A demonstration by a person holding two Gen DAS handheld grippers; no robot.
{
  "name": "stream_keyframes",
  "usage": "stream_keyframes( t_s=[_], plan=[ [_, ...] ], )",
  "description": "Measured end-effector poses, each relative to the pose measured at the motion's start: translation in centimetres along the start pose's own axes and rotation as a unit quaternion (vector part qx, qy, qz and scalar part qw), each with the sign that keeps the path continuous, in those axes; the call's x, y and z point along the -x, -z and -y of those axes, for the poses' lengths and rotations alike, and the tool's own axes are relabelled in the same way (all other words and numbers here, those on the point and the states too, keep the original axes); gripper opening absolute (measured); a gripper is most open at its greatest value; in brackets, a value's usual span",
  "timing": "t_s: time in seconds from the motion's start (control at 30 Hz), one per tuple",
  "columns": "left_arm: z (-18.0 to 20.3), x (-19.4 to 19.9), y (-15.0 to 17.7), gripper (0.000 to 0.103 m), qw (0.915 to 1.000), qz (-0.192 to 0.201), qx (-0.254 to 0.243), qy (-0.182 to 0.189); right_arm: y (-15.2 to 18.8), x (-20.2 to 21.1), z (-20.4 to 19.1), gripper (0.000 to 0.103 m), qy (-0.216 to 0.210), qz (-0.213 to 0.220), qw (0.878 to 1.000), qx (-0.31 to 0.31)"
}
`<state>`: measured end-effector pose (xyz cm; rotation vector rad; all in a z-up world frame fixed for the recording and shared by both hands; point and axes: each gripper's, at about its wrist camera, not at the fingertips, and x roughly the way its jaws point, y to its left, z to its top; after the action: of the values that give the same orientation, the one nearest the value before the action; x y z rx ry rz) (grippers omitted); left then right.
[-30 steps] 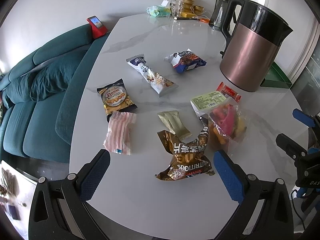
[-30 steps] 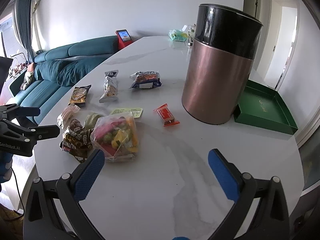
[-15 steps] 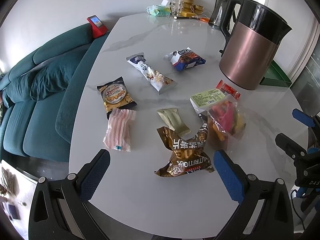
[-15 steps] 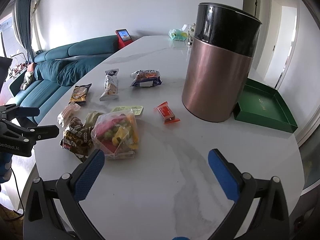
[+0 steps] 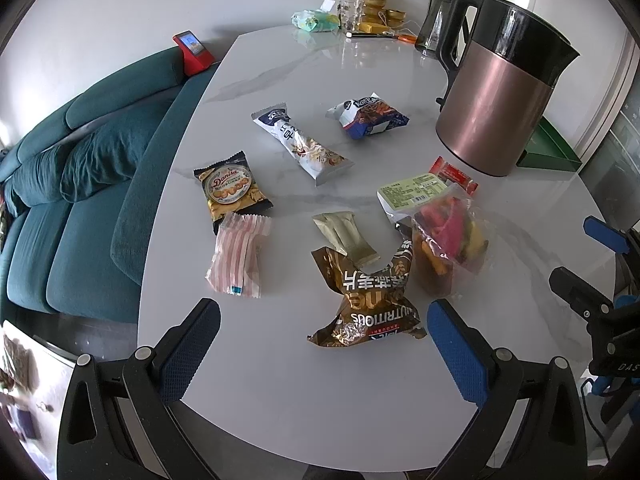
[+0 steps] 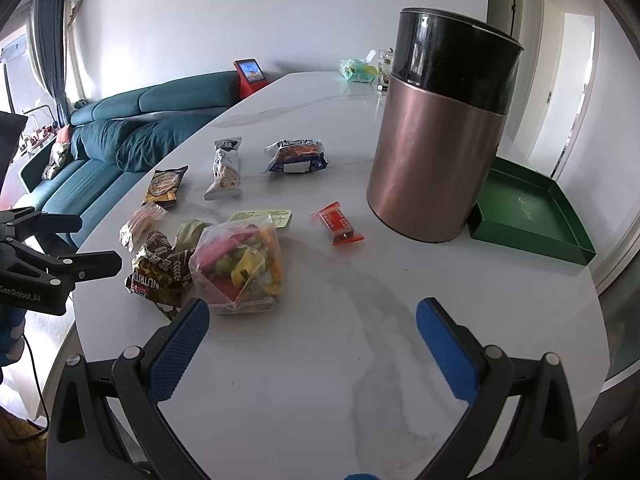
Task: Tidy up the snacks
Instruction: 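Move both grippers toward the brown bag and the clear candy bag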
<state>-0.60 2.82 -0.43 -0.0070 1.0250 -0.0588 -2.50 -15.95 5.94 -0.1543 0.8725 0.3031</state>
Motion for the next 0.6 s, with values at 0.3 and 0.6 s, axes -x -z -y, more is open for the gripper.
stream_keyframes(
  t_s=[0.3, 0.6],
  plan=[
    [0.0, 0.2, 0.2, 0.102, 1.0000, 0.001, -0.001, 0.000, 0.0, 0.1, -0.3, 0.103, -0.004, 0.002, 1.000, 0.004],
    [-1.3, 0.4, 0.5, 0.102, 0.9998, -0.004, 0.020, 0.000, -0.5, -0.6, -1.3, 0.103, -0.018, 0.001, 1.000, 0.017]
  ],
)
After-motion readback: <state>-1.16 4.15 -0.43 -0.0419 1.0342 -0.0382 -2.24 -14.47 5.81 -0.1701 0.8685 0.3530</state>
